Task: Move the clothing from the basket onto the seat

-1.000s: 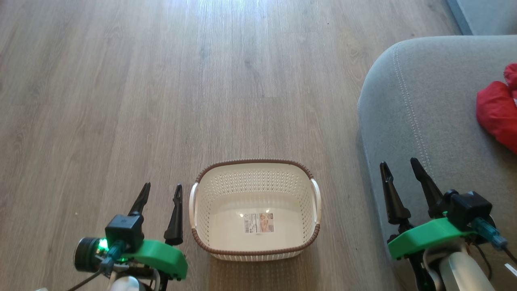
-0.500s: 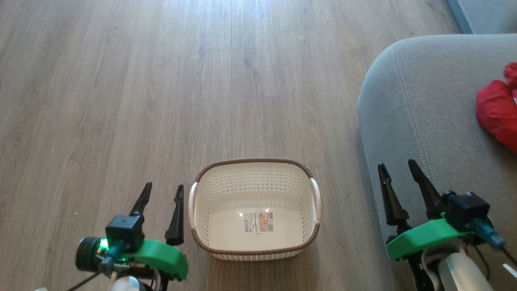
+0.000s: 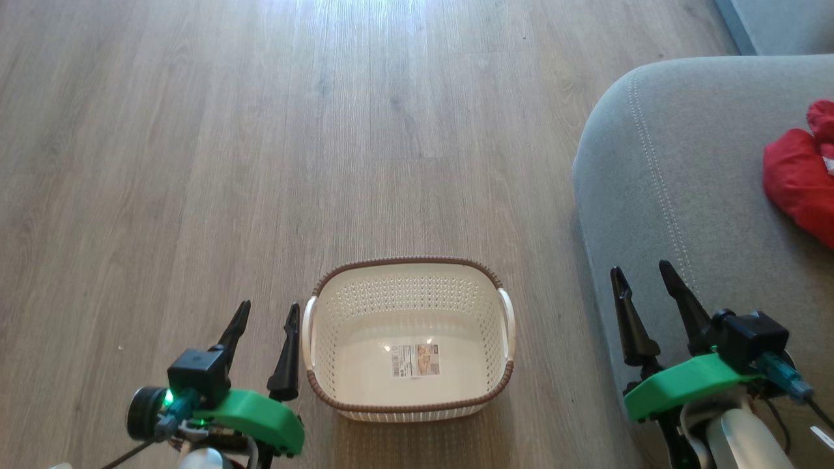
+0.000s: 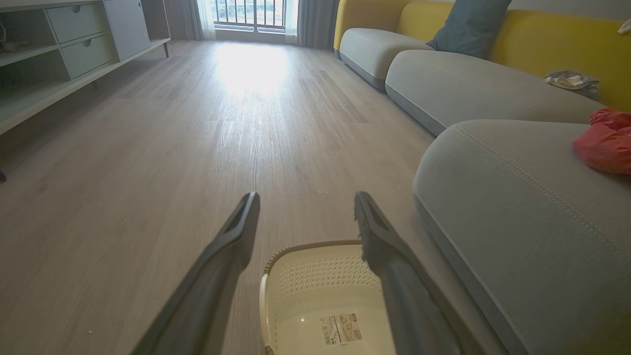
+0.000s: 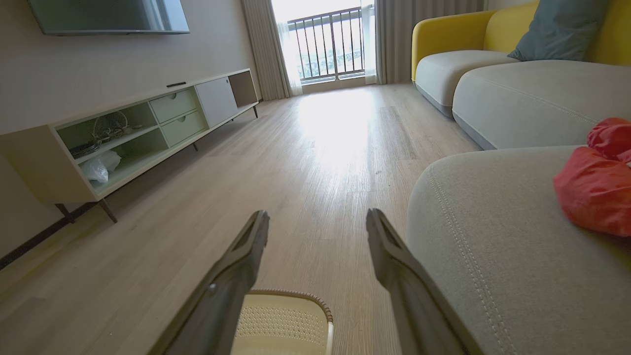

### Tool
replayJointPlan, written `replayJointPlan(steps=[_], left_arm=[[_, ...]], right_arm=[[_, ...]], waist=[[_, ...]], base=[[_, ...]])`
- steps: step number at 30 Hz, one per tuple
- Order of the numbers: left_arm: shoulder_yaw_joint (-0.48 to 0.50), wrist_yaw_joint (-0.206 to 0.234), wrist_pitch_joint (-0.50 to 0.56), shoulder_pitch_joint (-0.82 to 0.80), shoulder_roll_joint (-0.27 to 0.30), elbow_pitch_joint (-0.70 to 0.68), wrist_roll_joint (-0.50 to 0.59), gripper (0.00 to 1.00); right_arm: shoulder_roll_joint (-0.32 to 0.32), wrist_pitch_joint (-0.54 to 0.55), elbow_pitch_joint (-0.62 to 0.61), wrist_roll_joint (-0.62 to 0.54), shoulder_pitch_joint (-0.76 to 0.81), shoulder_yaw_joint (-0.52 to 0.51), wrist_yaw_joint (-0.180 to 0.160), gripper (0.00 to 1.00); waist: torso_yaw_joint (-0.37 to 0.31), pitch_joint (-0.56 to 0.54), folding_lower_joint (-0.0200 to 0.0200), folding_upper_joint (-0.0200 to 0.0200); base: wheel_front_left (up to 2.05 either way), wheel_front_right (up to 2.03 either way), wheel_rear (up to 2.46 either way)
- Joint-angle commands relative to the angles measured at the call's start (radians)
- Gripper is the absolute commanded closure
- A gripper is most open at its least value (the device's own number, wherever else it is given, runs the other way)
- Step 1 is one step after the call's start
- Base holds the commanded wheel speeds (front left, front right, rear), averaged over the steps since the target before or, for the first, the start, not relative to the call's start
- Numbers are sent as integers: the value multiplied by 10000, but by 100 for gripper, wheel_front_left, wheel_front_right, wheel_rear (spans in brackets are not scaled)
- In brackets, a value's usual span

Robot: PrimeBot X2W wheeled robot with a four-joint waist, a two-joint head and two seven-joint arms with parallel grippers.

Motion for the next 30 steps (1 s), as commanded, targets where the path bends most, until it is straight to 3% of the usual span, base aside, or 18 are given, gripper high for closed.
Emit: replayJointPlan(steps=[1,9,10,16,30], left_arm=[[366,-17,-51,-321,-7,-302,-62,0],[344,-33,-51,-296,-7,-211,-258,0],[1,-15,0,1,0,69,-206,100],[-68,-4,26,277,2,823,-290,100],[240,-153,439,142,1,754,-1842,100]], right_arm=[[-32,-93,-244,35,-295,186,-2,0],[-66,-93,-217,50,-342,269,-2,0],[-1,0,84,2,-10,52,0,100],[13,28,803,35,286,137,0,100],[50,390,739,1547,192,-57,0,100]], waist=[[-7,-11,0,0],[-38,-13,0,0],[-39,-14,0,0],[-41,-14,0,0],[-45,-37,0,0]], base=[[0,0,0],[0,0,0],[0,0,0],[0,0,0],[0,0,0]])
